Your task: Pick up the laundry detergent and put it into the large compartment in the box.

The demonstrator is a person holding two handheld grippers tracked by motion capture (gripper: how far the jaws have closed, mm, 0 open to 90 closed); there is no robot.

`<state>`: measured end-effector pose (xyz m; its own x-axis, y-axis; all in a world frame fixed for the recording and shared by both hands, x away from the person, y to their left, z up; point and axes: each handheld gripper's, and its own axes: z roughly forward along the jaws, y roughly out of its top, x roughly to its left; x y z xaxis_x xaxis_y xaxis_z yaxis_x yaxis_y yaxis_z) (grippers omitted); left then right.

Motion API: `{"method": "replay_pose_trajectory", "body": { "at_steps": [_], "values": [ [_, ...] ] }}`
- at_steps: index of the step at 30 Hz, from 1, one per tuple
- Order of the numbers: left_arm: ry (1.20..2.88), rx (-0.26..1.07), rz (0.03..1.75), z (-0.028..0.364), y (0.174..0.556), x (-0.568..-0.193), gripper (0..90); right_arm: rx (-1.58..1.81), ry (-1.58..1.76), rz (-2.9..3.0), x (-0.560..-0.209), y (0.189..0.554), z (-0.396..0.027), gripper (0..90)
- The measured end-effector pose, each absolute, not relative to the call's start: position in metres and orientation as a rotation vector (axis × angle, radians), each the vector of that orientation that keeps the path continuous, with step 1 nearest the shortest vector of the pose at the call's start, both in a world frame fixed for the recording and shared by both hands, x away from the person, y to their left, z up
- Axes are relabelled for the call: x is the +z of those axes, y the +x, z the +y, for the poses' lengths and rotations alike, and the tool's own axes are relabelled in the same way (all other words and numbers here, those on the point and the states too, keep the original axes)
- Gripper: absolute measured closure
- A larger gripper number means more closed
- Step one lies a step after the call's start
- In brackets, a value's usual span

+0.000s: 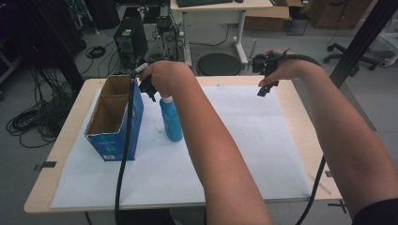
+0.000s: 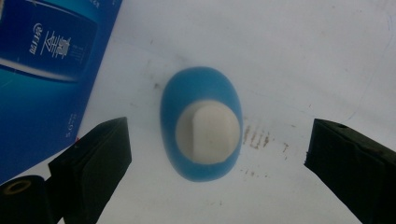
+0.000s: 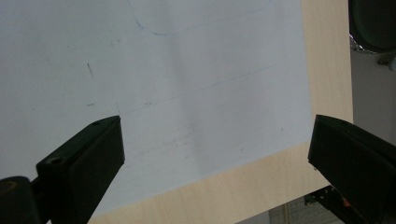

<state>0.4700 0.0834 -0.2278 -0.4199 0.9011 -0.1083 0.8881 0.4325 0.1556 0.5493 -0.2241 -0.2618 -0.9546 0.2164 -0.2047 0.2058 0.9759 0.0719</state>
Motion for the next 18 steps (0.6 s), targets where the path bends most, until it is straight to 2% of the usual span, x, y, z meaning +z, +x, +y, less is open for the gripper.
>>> {"method": "replay_pose_trajectory", "body": {
  "at_steps": [18],
  "values": [
    [1.498,0.062,2.526,0.087,0.469,-0.264,6.6,0.049,0.259,2.919,-0.272,0.55,-0.207,3.2]
  ]
}}
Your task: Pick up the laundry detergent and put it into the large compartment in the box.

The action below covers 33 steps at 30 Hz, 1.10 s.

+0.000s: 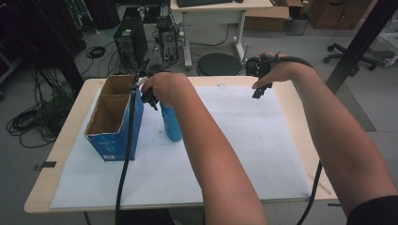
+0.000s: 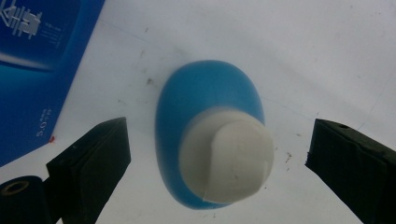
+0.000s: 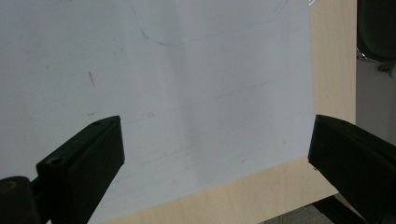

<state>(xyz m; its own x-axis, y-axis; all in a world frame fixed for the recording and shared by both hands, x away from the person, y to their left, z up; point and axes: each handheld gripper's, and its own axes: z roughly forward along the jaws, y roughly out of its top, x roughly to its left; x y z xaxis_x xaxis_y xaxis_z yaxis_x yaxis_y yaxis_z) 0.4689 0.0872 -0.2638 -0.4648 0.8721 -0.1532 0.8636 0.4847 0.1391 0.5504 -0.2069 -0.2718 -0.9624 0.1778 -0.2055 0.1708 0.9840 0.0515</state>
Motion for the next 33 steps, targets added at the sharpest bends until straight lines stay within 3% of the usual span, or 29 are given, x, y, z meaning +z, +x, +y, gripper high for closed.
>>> {"method": "replay_pose_trajectory", "body": {
  "at_steps": [10,22,33],
  "values": [
    [1.481,0.051,2.506,0.082,0.467,-0.282,8.2,0.027,0.245,2.932,-0.28,0.55,-0.205,3.2],
    [1.479,0.059,2.517,0.084,0.469,-0.289,18.7,0.02,0.239,2.935,-0.285,0.55,-0.204,3.2],
    [1.496,0.071,2.539,0.082,0.47,-0.293,20.1,0.014,0.242,2.943,-0.291,0.551,-0.207,3.2]
  ]
}}
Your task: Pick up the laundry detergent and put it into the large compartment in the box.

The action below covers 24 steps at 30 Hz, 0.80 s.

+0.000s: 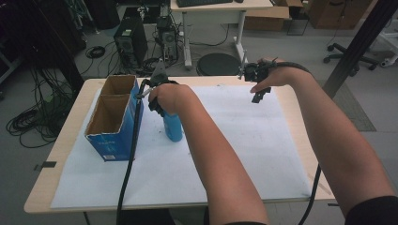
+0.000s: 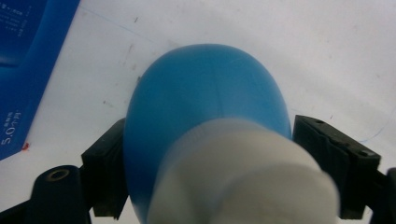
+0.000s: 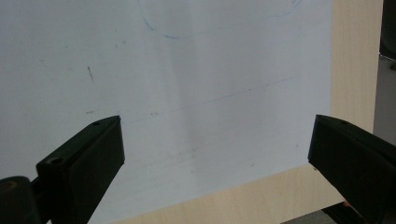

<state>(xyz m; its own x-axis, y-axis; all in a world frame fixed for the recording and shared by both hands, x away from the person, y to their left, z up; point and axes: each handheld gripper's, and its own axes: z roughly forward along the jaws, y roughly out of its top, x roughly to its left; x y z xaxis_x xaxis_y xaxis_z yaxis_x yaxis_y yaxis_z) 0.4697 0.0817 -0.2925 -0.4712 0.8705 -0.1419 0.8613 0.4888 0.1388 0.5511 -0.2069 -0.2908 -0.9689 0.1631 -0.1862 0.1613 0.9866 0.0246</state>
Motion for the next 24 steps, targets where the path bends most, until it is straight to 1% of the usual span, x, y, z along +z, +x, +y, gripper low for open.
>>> {"method": "replay_pose_trajectory", "body": {
  "at_steps": [10,16,24],
  "values": [
    [1.511,0.087,2.554,0.082,0.4688,-0.2958,26.2,0.016,0.24,2.943,-0.292,0.5496,-0.2078,3.2],
    [1.512,0.092,2.562,0.0808,0.4693,-0.2961,26.6,0.011,0.239,2.948,-0.2937,0.5494,-0.2091,3.3],
    [1.517,0.109,2.569,0.0813,0.4701,-0.2965,30.0,0.015,0.247,2.951,-0.2953,0.5497,-0.2112,3.2]
  ]
}}
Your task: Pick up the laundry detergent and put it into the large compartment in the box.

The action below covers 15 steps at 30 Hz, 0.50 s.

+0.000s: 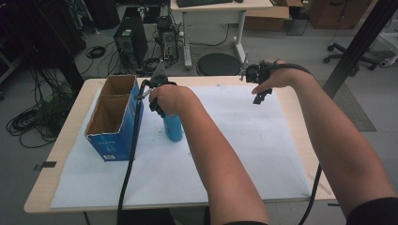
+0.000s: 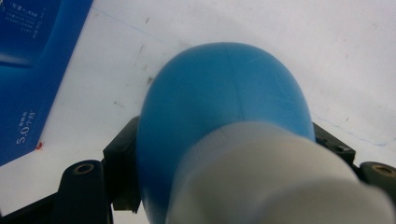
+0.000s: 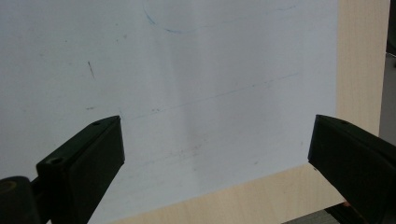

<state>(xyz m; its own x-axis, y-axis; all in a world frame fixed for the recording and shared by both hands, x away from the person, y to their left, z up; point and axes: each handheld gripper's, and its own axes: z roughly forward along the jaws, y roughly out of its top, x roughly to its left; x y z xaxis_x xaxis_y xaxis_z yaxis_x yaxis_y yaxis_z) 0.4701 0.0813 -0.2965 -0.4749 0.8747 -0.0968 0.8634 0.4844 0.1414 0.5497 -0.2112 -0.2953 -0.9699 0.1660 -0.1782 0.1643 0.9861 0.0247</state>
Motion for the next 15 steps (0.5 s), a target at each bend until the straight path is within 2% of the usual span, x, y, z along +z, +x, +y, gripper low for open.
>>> {"method": "replay_pose_trajectory", "body": {
  "at_steps": [7,15],
  "values": [
    [1.534,0.117,2.578,0.0813,0.4704,-0.2972,34.4,0.013,0.251,2.953,-0.2958,0.5499,-0.2107,3.2],
    [1.548,0.13,2.588,0.0798,0.4714,-0.2975,35.6,0.016,0.257,2.955,-0.297,0.5501,-0.2119,3.3]
  ]
}}
